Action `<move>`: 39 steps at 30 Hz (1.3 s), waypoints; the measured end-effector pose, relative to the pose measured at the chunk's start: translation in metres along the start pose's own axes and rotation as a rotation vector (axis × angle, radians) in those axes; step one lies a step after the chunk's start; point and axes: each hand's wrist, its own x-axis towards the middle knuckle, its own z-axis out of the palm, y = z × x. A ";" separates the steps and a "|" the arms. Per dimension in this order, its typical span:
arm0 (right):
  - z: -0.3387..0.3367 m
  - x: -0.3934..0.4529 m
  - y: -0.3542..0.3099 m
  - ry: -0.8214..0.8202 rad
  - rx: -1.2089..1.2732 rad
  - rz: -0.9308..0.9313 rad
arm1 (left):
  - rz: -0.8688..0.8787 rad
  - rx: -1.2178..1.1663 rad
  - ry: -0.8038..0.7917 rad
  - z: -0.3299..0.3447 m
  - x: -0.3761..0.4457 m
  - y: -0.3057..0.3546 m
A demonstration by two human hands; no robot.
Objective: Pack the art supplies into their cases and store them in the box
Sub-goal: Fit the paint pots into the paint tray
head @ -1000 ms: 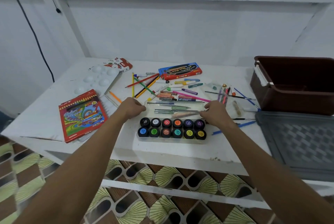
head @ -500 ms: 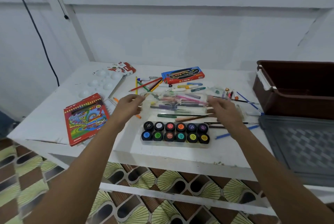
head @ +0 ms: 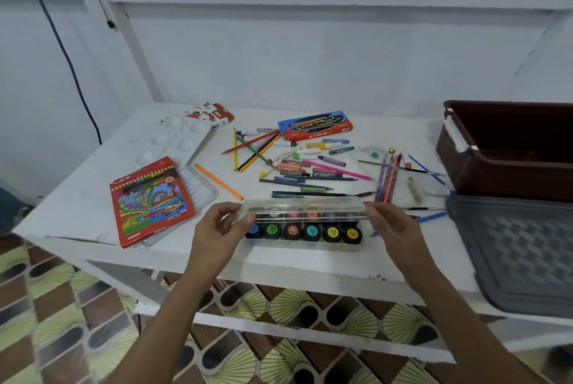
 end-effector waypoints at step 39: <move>0.020 -0.006 0.008 0.110 -0.533 -0.009 | 0.135 0.525 -0.177 0.003 0.008 -0.007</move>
